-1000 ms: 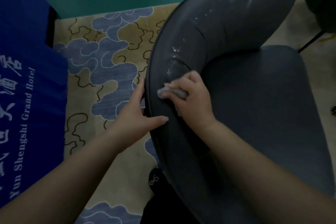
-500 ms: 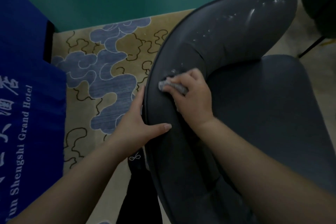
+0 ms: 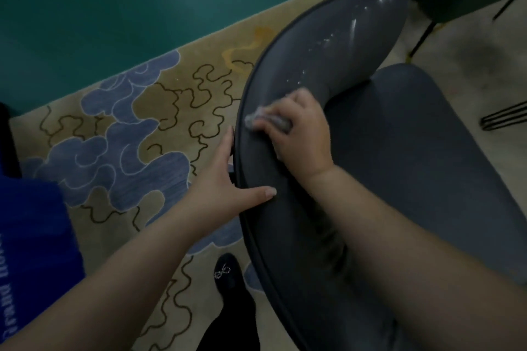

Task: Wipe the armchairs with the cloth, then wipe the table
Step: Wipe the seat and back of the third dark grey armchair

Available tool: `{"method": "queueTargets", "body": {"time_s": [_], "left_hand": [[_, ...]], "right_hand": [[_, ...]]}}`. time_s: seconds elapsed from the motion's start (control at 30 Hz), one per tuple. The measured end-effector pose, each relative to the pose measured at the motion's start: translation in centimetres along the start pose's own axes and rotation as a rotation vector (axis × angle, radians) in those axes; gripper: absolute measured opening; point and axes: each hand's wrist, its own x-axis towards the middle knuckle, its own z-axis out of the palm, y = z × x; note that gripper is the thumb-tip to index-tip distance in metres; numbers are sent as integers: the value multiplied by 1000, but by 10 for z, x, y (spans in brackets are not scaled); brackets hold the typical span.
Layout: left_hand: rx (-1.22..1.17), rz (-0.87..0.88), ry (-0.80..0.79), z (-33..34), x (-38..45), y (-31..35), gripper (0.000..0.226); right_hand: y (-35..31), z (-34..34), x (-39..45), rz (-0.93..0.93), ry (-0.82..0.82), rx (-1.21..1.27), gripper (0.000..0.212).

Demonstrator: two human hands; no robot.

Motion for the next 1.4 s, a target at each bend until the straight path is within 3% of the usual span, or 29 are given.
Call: {"method": "queueTargets", "body": {"time_s": [0.1,0.2,0.33,0.47,0.63,0.83,0.93,1.1,1.3,1.4], "left_hand": [[59,26,-42,-11,14,5,121],[71,69,-84,-20,28,10,118],[73,86,-134,-29,48,15,118],[98,89,-160,-33,62,18,120],[116,72,-163,-34,79,31,121],[118,84,-127,-33,96,47,116],[160,93,-107,-33,104,51,114],[247,127,-76,-31,120,58,112],[307,187,-152,-26,171,86,112],[320,218,-224,-27,198,99,112]], "right_hand": [[4,9,28,97,103,20,22],[2,6,-6,190,115,152,14],[4,6,-40,164,114,187,13],[17,11,33,201,193,71,24],[46,6,92,379,303,121,16],[29,10,3,274,216,202,13],[39,7,38,201,178,107,19],[80,-8,141,343,337,24,19],[70,8,79,365,419,162,12],[79,8,93,367,446,124,16]]}}
